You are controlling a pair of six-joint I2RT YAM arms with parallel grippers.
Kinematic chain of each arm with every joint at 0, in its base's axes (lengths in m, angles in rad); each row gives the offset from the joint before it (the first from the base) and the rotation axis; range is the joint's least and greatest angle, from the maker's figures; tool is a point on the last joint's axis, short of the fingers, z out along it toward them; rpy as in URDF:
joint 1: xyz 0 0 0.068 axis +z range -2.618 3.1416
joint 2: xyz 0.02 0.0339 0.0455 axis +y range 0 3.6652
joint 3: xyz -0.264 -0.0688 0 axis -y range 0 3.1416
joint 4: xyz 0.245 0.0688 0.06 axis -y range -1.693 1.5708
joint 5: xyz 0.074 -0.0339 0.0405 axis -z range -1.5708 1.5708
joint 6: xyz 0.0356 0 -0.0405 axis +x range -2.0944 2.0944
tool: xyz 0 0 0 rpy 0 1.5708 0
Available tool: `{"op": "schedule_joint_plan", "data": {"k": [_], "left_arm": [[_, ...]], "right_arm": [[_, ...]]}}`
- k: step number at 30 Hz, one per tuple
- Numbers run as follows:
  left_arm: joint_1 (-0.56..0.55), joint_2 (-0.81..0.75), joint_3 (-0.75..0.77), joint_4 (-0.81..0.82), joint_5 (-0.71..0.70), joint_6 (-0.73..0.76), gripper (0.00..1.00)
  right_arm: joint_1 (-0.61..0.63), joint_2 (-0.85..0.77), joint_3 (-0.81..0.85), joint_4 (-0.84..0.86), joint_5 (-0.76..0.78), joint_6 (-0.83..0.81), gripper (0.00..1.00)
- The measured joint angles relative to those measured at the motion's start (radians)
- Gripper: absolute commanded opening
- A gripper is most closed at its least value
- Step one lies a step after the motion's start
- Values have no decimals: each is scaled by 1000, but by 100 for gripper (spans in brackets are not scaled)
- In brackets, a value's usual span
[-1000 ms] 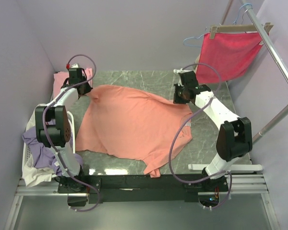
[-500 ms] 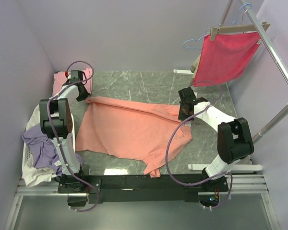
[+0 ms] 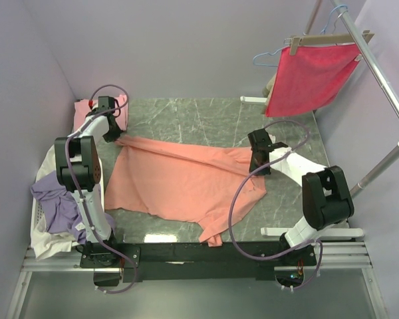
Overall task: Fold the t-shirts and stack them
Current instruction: Fold the flattened tshirt in 1/3 of the way
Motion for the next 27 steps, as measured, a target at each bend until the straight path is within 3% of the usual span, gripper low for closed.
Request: {"op": "schedule_joint_plan", "data": {"k": [11,22,24,25,26,27], "left_arm": [[-8,-145,-55,-34,68,-21,1],[-23,-236,-275,-39,92,-28,1],[-26,-236,-300,-45,92,-28,12],[-27,-236,-304,-50,92,-28,38],[-30,-236,-304,-54,87,-29,51],[-33,-236,-304,-56,78,-27,62]], "right_arm": [[0,-85,-8,-9,37,0,0],[0,-106,-82,-20,24,14,0],[0,-114,-101,-23,18,19,0],[0,-117,-106,-23,16,21,8],[0,-119,-108,-24,15,22,16],[0,-119,-109,-27,15,23,41]]}}
